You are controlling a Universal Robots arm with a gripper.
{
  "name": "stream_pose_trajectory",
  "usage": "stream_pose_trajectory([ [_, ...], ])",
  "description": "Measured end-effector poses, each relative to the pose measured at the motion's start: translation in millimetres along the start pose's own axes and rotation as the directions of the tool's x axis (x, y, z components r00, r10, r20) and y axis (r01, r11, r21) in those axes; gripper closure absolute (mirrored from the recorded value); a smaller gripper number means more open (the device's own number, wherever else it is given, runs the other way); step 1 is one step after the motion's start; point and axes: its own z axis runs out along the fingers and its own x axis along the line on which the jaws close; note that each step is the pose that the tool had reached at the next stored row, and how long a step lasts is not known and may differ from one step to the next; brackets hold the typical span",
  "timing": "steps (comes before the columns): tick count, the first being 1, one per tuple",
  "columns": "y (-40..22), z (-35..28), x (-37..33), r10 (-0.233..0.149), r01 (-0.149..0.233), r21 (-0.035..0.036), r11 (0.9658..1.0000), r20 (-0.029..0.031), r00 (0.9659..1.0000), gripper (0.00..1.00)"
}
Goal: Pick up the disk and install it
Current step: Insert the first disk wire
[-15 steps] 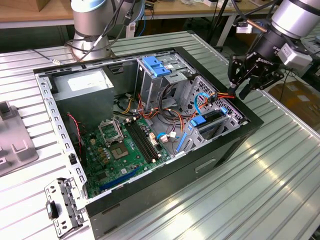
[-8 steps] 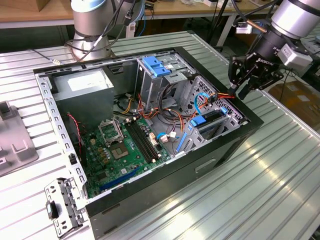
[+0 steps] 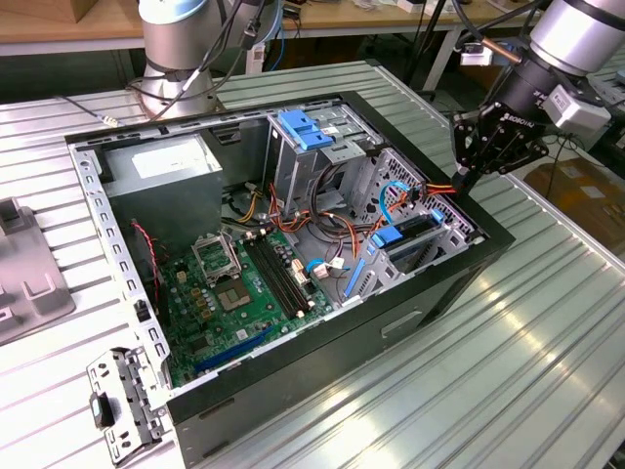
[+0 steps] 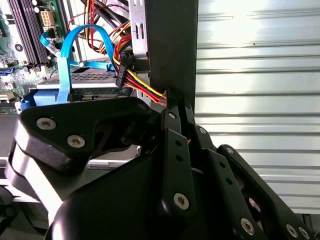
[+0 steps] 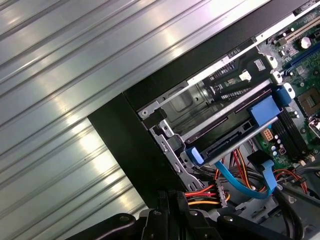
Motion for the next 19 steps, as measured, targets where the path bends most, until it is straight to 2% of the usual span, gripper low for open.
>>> stream_pose_trajectory([
  [10,-1.9,-2.5,-2.4,0.000,0.000,0.0000,1.0000,0.0001,1.0000,0.82],
  [19,0.0,-4.2,-6.3,0.000,0.000,0.0016,1.0000,0.0012,1.0000,0.83],
])
